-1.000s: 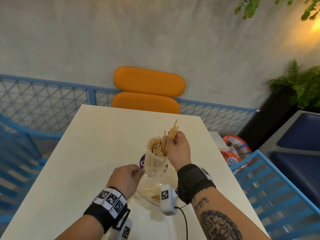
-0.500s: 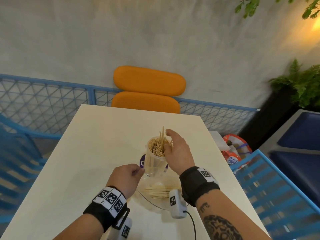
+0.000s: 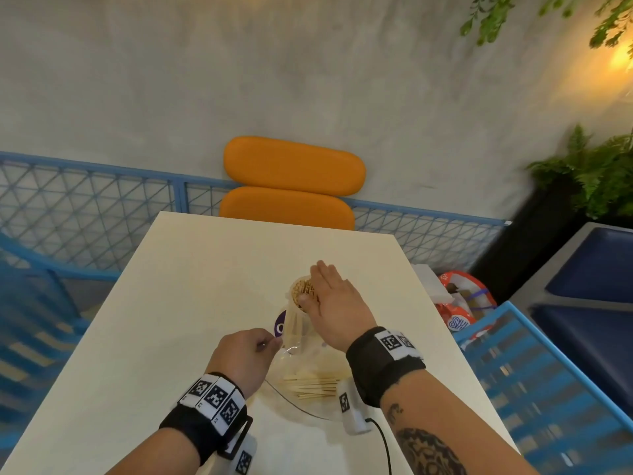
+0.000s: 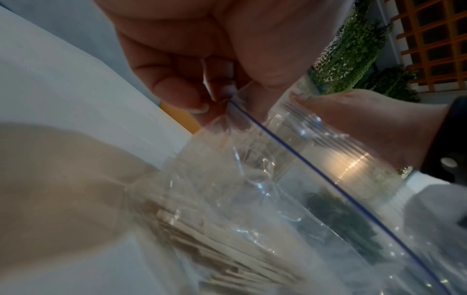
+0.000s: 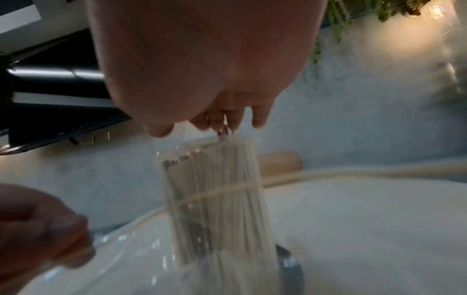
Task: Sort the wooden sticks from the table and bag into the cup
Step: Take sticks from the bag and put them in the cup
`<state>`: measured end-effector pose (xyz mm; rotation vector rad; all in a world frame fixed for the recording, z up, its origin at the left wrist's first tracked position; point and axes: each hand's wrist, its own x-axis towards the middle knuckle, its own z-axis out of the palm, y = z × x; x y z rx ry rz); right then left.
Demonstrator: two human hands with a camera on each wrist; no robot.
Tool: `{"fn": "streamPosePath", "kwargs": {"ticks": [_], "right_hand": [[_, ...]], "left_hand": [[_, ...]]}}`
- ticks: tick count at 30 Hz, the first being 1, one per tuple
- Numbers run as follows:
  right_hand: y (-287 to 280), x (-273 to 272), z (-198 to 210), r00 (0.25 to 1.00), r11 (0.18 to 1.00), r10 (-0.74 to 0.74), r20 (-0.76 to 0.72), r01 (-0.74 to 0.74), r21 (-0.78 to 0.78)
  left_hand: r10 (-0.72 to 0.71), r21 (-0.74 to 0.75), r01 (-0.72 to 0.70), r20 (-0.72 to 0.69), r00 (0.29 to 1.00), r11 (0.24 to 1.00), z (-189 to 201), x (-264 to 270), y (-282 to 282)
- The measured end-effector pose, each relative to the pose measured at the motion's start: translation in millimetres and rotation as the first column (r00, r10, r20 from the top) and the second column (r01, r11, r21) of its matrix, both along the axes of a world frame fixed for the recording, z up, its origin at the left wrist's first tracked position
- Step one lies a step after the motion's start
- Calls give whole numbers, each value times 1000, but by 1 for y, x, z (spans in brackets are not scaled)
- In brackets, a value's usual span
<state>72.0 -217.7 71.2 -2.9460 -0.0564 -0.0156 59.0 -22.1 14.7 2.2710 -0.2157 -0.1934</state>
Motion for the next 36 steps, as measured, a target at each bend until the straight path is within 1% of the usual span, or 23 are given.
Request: {"fn": "streamPosePath", "kwargs": {"ticks": [2,5,8,9,12,13,17,19,20,22,23,24,25,26,27,28,29,31,32,36], "right_hand": [[0,-6,-3,999,1000,-12,34,12,-8],[1,-9,-9,1000,999,-20,-21,19,-38],[0,-7,-9,999,999,-35,14,35,0],[0,-5,-8,999,999,-39,3,39,-7],[0,-5,-9,995,993,-25,-96,14,-115],[0,-6,-9,994,992,-14,-111,0,-129],[2,-17,-7,989,992,8,-150,-28,-125],[0,-25,-2,993,998,17,-115,-24,-61],[-1,-28,1,998,1000,11,-63,-10,13],[-2,-40,7,992,979,-58,112,34,200],[-2,-47,11,975,956,-107,197,47,288],[-1,-54,13,963,929,-146,226,55,366],[2,-62,16,968,902,-165,187,71,426],[5,-70,17,981,885,-159,108,93,456],[8,-76,15,992,886,-129,16,108,451],[11,-80,10,993,908,-92,-73,113,404],[13,-82,4,986,939,-63,-152,110,325],[16,-81,-13,964,983,-57,-261,100,156],[17,-80,-22,953,989,-68,-294,103,106],[20,-72,-51,914,997,-74,-399,75,-14]], "left_hand": [[3,0,-3,-5,1000,1000,-1,1,0],[-4,10,4,-3,1000,1000,-1,0,-1],[3,-2,-3,-10,1000,1000,1,-1,-1],[4,-1,-4,-10,1000,1000,1,-1,-1],[14,11,-14,-6,1000,1000,0,-2,-1],[15,14,-15,-6,1000,1000,0,-2,-1],[12,17,-12,-3,1000,1000,-1,-3,-1],[6,16,-6,-5,1000,1000,-1,-3,-1],[4,19,-4,-4,1000,1000,-3,-4,-1],[6,31,-6,0,1000,1000,-4,-4,0],[9,30,-9,-1,1000,1000,-5,-5,0],[10,23,-10,-1,1000,1000,-6,-5,0],[8,19,-8,-1,1000,1000,-6,-6,0],[4,19,-4,6,1000,1000,-6,-7,0],[0,22,0,17,1000,1000,-6,-7,0],[-3,19,3,24,1000,1000,-6,-8,-1],[-5,12,4,27,1000,1000,-6,-9,-1],[-9,1,9,23,1000,1000,-5,-12,-2],[-10,-2,10,22,1000,1000,-6,-12,-2],[-15,-9,15,7,1000,1000,-6,-16,0]]}}
